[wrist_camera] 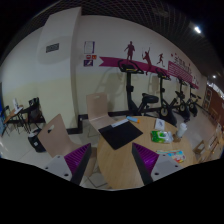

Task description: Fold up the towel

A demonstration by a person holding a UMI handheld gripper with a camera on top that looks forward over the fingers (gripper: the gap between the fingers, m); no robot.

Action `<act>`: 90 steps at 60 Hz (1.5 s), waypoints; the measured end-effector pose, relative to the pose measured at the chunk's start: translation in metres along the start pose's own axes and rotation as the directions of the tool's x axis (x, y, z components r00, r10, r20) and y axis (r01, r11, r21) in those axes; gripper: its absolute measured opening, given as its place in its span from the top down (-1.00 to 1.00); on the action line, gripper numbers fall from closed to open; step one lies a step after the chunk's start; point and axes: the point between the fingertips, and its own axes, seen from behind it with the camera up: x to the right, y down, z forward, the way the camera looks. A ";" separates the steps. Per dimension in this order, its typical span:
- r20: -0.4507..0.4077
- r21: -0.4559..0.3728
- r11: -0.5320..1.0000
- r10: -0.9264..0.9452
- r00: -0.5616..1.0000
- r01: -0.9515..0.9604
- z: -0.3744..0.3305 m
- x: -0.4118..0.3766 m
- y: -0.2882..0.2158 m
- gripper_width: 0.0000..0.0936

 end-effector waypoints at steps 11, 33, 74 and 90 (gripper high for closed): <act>-0.003 -0.003 1.000 0.008 1.000 -0.008 0.010 0.003 0.002 -0.83; -0.159 -0.048 0.998 0.043 0.986 -0.051 0.023 0.094 0.036 -0.83; -0.289 -0.084 0.992 0.063 0.955 -0.091 0.098 0.262 0.170 -0.83; -0.267 -0.113 0.987 0.082 0.960 -0.116 0.203 0.314 0.226 -0.83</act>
